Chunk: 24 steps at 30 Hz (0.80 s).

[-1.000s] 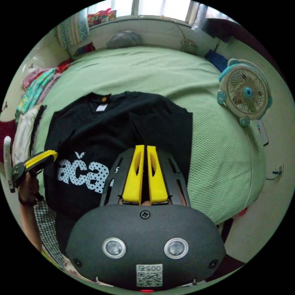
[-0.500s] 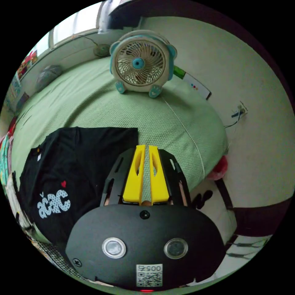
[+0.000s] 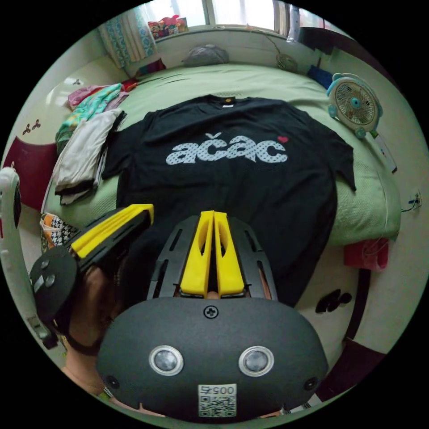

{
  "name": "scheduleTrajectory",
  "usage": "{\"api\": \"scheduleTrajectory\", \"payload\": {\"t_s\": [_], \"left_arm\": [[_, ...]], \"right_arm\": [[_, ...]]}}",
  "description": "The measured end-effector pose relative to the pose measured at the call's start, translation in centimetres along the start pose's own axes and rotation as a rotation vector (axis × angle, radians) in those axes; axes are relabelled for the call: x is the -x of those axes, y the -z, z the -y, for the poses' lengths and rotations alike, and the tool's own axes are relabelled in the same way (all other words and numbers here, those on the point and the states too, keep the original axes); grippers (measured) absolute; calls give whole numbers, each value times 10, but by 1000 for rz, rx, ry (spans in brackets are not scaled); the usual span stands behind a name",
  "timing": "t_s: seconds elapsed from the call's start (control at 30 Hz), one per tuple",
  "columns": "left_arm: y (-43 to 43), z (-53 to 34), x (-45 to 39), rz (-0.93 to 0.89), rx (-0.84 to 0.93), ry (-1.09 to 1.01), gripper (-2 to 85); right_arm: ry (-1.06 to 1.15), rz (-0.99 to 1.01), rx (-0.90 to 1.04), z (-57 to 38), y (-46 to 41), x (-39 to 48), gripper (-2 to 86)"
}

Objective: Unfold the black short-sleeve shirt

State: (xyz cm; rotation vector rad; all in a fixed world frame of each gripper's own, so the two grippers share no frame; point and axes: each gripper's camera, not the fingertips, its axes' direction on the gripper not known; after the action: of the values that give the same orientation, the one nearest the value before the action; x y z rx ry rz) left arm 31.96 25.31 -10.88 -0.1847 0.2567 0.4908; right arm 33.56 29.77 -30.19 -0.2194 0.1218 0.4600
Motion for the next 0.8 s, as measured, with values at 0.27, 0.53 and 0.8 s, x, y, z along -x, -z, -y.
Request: {"api": "scheduleTrajectory", "payload": {"t_s": [0.27, 0.53, 0.8], "left_arm": [[12, -22, -9, 32, 2, 32, -7], [15, -41, -29, 47, 3, 30, -7], [19, -55, -51, 68, 0, 13, -7]], "right_arm": [[-4, -73, -30, -23, 4, 30, -10], [-6, -84, -22, -37, 0, 46, -10], [-7, -92, -19, -48, -3, 59, -10]]}}
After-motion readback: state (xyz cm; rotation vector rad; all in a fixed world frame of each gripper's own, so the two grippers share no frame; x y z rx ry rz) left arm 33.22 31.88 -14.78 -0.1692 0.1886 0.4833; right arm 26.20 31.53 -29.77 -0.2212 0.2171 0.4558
